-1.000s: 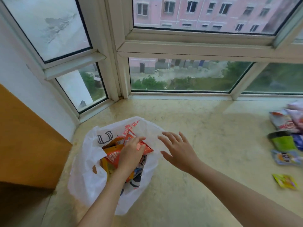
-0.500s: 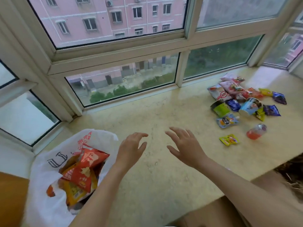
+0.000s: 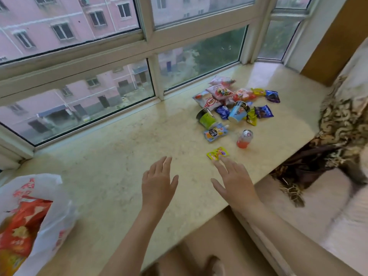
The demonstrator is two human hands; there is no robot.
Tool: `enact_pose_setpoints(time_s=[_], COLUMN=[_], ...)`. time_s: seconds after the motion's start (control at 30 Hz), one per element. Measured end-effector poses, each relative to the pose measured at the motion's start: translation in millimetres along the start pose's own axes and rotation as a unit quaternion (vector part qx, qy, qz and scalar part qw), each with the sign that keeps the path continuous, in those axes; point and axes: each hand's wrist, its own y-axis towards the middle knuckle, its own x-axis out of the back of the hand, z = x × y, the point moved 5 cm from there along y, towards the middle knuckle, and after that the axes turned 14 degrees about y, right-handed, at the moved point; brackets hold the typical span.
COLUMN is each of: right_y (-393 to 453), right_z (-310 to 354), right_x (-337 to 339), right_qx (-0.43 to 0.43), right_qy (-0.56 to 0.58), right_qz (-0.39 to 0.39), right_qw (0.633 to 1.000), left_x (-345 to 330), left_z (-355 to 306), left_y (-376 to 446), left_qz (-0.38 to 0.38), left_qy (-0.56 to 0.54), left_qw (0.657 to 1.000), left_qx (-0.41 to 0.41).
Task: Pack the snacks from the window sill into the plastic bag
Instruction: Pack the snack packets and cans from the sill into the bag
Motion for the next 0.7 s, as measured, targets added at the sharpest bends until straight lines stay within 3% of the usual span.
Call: enact_pose_setpoints(time_s=[0.33,0.7], right_y=[-17.4,56.4], right_z=[-87.1,-157.9], right_x=[25.5,8.5], right_qx=[-0.083,-0.146], right_qy=[-0.018,-0.055], right_qz=[0.003,0.079], right_qw=[0.996,0.985], left_x=[-16.8,-92.7], left_z=[-92.4,-148.7], left_y=[21.7,122.8], left_qz=[-0.016,0.039], left_qy=[0.058,0.03], left_qw=[0.994,0.988], left_qx=[-0.093,-0.147])
